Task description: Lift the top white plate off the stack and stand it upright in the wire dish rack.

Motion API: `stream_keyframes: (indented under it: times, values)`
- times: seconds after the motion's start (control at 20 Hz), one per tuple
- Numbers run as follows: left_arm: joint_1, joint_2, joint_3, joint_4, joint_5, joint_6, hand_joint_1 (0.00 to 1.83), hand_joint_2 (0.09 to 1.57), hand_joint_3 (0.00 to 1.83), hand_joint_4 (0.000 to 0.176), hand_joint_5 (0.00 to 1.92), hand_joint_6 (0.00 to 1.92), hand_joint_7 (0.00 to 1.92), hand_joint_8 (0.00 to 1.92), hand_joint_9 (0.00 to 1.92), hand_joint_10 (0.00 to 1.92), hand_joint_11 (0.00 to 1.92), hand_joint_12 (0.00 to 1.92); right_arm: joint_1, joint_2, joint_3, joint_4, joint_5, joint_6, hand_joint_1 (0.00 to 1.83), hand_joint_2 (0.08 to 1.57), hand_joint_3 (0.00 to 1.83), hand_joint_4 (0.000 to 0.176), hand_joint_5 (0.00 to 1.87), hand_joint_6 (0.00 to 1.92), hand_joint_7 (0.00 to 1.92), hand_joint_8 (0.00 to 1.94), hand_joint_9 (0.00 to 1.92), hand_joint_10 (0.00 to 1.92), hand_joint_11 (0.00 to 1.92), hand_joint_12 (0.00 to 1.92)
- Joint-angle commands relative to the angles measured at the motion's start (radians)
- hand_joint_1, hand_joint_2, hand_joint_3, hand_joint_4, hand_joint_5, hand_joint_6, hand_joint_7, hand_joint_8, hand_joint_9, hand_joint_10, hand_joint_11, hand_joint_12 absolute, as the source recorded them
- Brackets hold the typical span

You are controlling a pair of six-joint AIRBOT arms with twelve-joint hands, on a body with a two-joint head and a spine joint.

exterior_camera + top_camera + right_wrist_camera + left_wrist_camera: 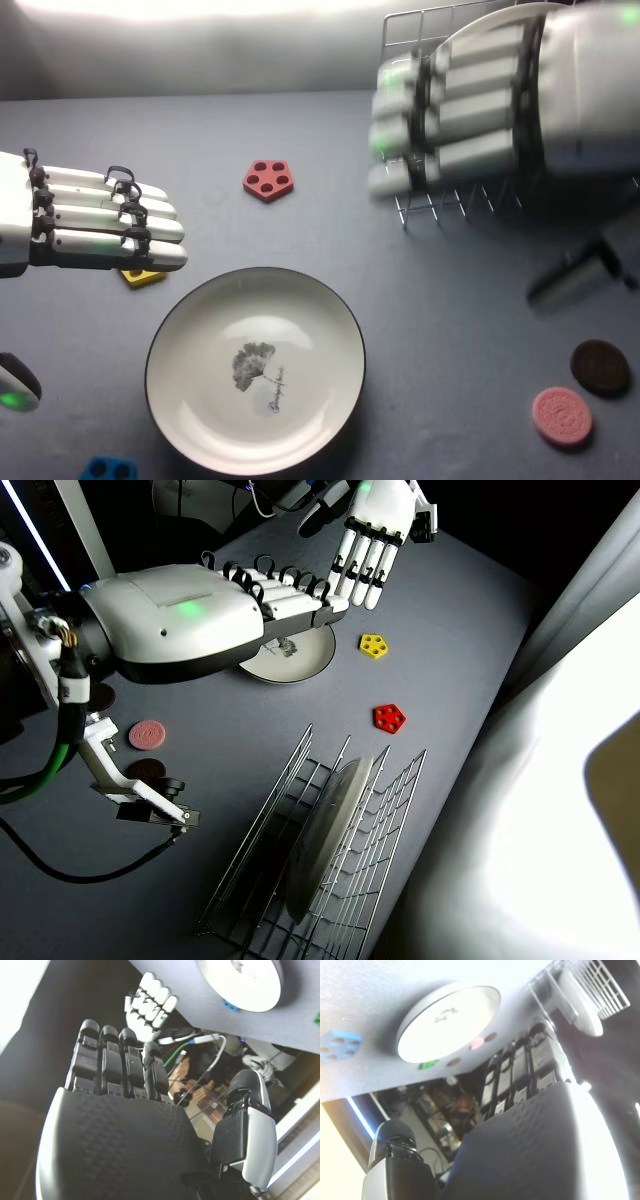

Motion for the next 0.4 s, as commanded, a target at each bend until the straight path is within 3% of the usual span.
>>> stream_keyframes:
  times: [0.0, 0.05, 0.35]
  values:
    - [-0.017, 0.011, -0.008, -0.077, -0.069, 0.000, 0.23, 0.95, 0.00, 0.000, 0.04, 0.00, 0.05, 0.01, 0.04, 0.01, 0.09, 0.02, 0.004, 0.015, -0.010, 0.081, 0.081, -0.002, 0.22, 0.99, 0.00, 0.096, 0.09, 0.00, 0.10, 0.00, 0.06, 0.00, 0.04, 0.03]
    - [-0.017, 0.011, -0.009, -0.076, -0.069, 0.000, 0.23, 0.95, 0.00, 0.000, 0.04, 0.00, 0.04, 0.00, 0.03, 0.00, 0.08, 0.01, -0.009, 0.019, -0.024, 0.067, 0.097, -0.002, 0.23, 1.00, 0.00, 0.091, 0.08, 0.00, 0.10, 0.00, 0.06, 0.00, 0.04, 0.03]
    - [-0.017, 0.016, -0.023, -0.070, -0.063, 0.001, 0.27, 0.94, 0.00, 0.000, 0.06, 0.01, 0.06, 0.01, 0.05, 0.01, 0.09, 0.02, -0.045, 0.066, -0.124, 0.041, 0.155, -0.006, 0.18, 1.00, 0.00, 0.108, 0.09, 0.01, 0.11, 0.01, 0.08, 0.01, 0.07, 0.04]
